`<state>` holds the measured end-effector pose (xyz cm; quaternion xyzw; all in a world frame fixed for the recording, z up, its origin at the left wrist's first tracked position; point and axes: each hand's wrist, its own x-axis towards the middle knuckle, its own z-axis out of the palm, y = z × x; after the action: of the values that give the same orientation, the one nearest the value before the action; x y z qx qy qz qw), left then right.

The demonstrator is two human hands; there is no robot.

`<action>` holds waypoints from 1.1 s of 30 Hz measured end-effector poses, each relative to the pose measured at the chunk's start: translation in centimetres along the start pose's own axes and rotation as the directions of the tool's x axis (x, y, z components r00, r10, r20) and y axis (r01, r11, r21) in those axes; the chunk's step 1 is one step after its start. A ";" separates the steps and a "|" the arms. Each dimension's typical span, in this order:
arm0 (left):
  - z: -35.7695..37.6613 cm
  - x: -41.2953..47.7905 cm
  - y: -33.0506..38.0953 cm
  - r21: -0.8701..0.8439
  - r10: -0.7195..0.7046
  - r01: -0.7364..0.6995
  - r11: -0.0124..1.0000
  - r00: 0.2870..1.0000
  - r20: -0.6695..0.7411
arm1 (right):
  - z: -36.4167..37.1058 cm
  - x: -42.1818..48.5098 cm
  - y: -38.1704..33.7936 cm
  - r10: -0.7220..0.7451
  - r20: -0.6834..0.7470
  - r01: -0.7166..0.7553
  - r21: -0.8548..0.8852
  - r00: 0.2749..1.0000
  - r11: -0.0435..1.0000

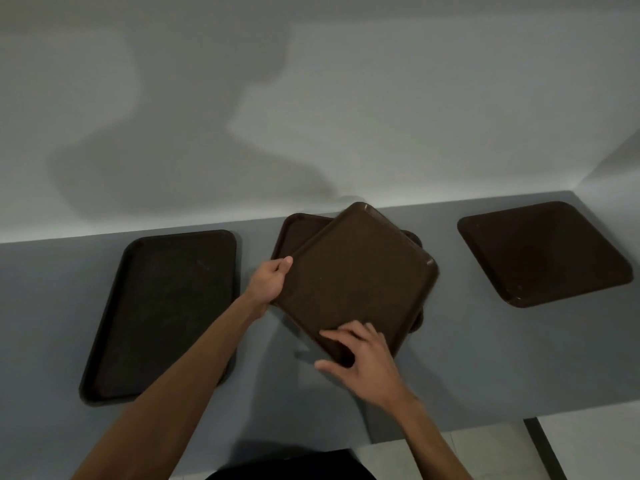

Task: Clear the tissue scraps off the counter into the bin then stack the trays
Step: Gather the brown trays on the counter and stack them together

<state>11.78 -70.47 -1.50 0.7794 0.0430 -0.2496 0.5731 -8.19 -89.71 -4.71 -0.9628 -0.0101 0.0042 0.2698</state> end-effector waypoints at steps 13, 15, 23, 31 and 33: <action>-10.9 -11.0 -4.9 -0.192 0.161 -0.206 0.959 0.961 -0.226 | 0.3 3.3 -4.8 0.733 -0.105 -0.449 0.730 0.672 0.516; -12.8 -12.6 -6.6 -0.166 0.194 -0.242 0.956 0.945 -0.264 | 1.6 3.7 -7.7 0.682 -0.158 -0.403 0.703 0.715 0.586; -23.0 -16.0 -12.7 0.162 0.190 -0.134 0.978 0.896 -0.402 | 8.3 5.1 -15.6 0.539 -0.194 -0.375 0.529 0.820 0.761; -29.8 -13.5 -19.8 0.450 0.235 0.035 0.892 0.815 -0.529 | 13.9 8.9 -22.8 0.481 -0.114 -0.379 0.469 0.869 0.798; -31.0 -12.4 -21.6 0.453 0.210 0.072 0.889 0.814 -0.541 | 15.9 10.1 -22.9 0.478 -0.111 -0.388 0.440 0.872 0.810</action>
<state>3.90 -32.04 -8.10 0.9304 0.1258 0.0167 0.3438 1.32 -61.70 -6.41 -0.8571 0.2411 -0.0370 0.4537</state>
